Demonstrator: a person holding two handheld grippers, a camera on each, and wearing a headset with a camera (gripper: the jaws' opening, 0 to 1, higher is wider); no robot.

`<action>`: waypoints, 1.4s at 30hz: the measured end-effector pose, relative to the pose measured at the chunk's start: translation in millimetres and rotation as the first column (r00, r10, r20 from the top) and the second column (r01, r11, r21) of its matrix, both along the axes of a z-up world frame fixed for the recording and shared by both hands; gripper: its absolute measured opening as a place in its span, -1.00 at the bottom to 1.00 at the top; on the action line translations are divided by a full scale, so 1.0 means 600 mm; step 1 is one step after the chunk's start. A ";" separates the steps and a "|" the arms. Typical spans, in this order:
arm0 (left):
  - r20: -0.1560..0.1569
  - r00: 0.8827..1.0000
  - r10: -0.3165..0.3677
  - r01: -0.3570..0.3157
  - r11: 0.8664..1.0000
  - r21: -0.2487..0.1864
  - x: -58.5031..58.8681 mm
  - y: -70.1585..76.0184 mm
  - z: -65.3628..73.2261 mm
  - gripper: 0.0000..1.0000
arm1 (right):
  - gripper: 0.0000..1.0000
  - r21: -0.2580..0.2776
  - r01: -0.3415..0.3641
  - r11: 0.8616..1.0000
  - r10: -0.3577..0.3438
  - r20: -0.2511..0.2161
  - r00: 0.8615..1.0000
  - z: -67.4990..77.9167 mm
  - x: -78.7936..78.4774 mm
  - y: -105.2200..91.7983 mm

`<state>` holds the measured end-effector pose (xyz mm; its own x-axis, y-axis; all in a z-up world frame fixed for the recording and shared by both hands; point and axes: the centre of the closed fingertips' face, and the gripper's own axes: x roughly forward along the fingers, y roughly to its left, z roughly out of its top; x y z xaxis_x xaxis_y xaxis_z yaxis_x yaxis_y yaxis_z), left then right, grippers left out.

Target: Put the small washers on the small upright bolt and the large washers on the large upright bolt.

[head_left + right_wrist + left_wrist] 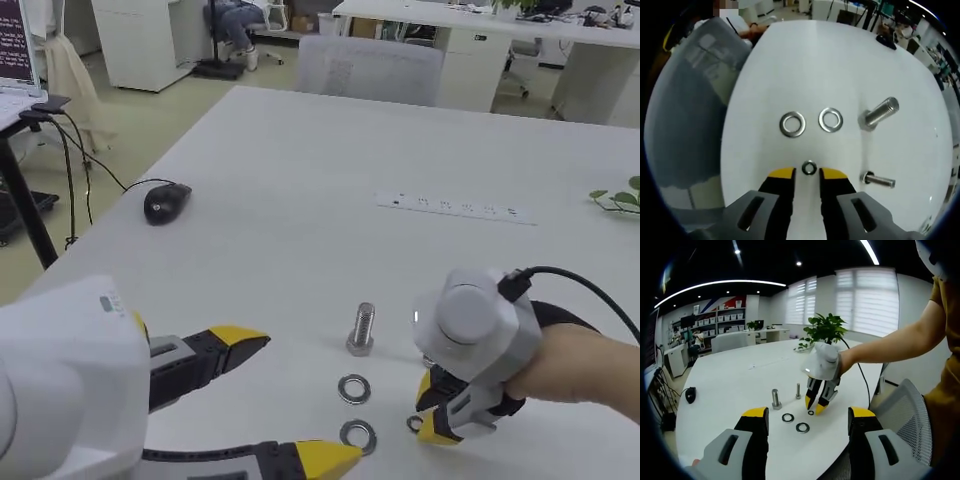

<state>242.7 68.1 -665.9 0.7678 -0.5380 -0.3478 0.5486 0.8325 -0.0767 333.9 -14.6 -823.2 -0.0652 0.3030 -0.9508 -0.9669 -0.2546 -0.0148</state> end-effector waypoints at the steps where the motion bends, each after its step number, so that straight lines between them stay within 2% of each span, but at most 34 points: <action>1: -0.001 1.000 0.001 -0.001 1.000 -0.002 0.001 0.000 0.000 0.27 | -0.59 -0.003 0.000 1.000 0.000 -0.001 1.000 -0.002 0.000 0.000; 8: -0.006 1.000 0.003 -0.003 1.000 -0.003 0.005 -0.001 -0.004 0.27 | -0.57 -0.007 -0.005 1.000 0.005 -0.012 1.000 -0.006 0.000 0.000; 15: -0.008 1.000 0.007 -0.007 1.000 -0.007 0.008 -0.001 -0.005 0.27 | -0.59 -0.017 -0.035 0.999 0.035 0.002 0.999 -0.006 0.000 -0.001; 42: -0.010 1.000 0.009 -0.009 1.000 -0.006 0.009 0.003 -0.007 0.27 | -0.74 -0.036 -0.064 0.997 0.064 0.023 0.998 -0.008 0.005 0.001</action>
